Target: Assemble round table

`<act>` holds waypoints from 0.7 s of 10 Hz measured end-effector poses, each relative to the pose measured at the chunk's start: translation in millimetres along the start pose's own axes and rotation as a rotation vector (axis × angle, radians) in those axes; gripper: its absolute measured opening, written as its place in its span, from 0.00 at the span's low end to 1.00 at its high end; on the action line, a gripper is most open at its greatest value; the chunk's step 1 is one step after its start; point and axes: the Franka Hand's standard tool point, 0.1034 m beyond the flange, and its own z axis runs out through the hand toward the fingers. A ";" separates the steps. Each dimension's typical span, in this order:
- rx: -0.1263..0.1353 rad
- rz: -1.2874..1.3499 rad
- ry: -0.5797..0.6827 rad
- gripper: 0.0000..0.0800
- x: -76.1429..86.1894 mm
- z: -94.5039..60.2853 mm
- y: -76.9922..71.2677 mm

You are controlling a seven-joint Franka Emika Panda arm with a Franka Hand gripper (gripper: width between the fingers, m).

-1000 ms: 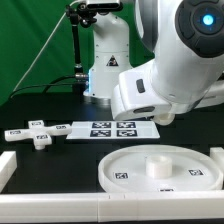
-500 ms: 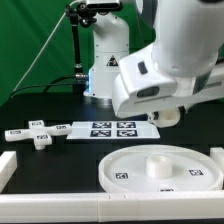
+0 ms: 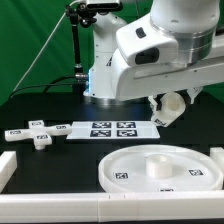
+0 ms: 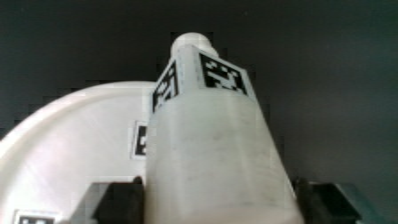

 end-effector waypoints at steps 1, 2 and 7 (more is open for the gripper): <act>-0.011 0.001 0.069 0.51 1.2 -0.4 1.1; -0.013 0.004 0.101 0.51 0.7 -1.8 1.8; -0.021 0.036 0.390 0.51 18.2 -51.5 7.8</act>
Offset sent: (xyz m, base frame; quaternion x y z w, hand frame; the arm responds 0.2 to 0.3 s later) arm 0.0178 -0.0009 0.0434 0.0513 0.0739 0.0497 0.9947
